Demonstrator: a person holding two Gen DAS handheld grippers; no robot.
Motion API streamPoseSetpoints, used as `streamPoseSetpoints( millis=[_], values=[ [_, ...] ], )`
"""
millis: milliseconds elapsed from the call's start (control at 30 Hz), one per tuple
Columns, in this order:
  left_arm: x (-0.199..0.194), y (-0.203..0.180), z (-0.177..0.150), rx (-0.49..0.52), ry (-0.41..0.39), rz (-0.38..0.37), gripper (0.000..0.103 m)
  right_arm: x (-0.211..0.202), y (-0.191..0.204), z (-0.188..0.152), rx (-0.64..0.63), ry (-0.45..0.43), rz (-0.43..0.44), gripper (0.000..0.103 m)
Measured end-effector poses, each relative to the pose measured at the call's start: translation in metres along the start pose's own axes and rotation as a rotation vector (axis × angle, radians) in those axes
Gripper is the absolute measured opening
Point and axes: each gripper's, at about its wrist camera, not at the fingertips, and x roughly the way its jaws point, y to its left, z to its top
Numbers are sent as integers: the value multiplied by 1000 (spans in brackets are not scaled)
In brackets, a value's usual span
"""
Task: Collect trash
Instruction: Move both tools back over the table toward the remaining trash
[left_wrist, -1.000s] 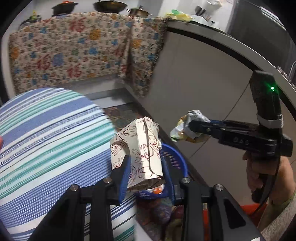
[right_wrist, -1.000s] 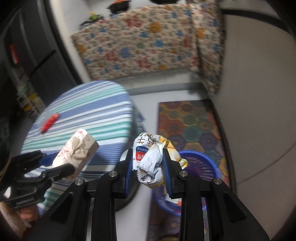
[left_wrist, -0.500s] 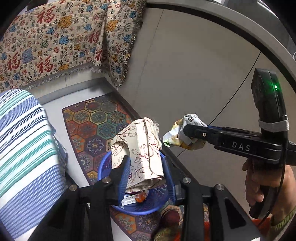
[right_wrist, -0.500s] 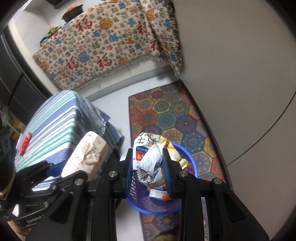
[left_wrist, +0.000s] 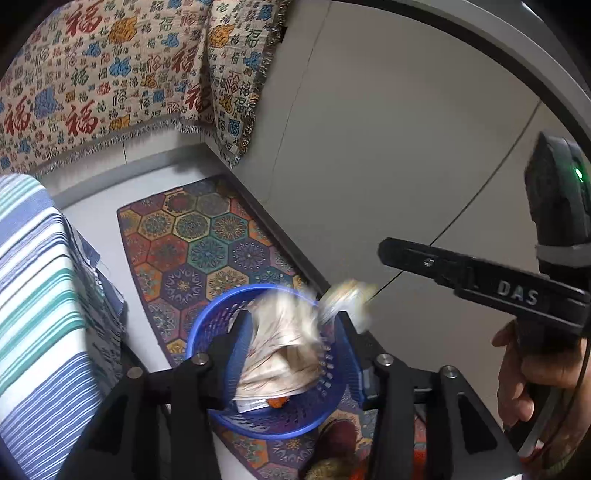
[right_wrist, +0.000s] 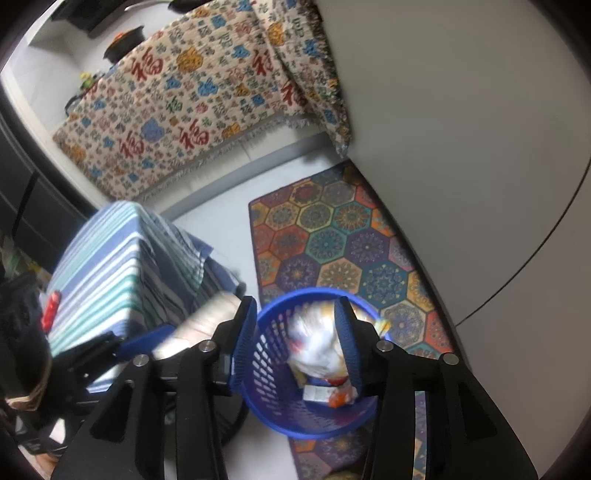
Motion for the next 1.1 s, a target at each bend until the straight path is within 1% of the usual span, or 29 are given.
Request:
streamPoseSetpoints(
  millis=[133, 333, 367, 467, 567, 633, 733, 833, 867, 900, 933, 967, 1000, 1100],
  values=[
    [-2, 3, 4, -29, -12, -8, 50, -10, -5, 2, 18, -37, -10, 49],
    [-30, 16, -1, -58, -52, 9, 50, -20, -4, 3, 16, -66, -22, 60],
    [-39, 18, -3, -63, -60, 15, 50, -23, -1, 3, 10, -76, -31, 64],
    [-74, 30, -17, -65, -93, 46, 50, -31, 11, 2, -23, -106, -50, 67],
    [-111, 54, -46, -88, -117, 107, 51, -38, 30, -1, -74, -134, -61, 71],
    [-132, 77, -69, -118, -110, 166, 51, -42, 52, -5, -122, -150, -57, 73],
    [-161, 119, -108, -155, -89, 268, 51, -39, 97, -16, -212, -152, -26, 74],
    [-193, 164, -148, -198, -75, 378, 51, -21, 161, -35, -325, -110, 48, 74],
    [-202, 177, -158, -216, -71, 402, 51, -16, 176, -40, -353, -98, 65, 74],
    [-214, 191, -168, -230, -88, 416, 51, -8, 199, -49, -397, -79, 88, 74],
    [-223, 202, -175, -244, -93, 445, 51, 0, 224, -59, -443, -59, 111, 74],
    [-232, 215, -182, -262, -88, 488, 51, 7, 244, -69, -482, -42, 134, 75],
    [-243, 228, -188, -281, -92, 514, 51, 12, 261, -78, -513, -27, 155, 74],
    [-280, 268, -200, -362, -139, 552, 51, 31, 316, -111, -615, 21, 222, 75]
  ],
)
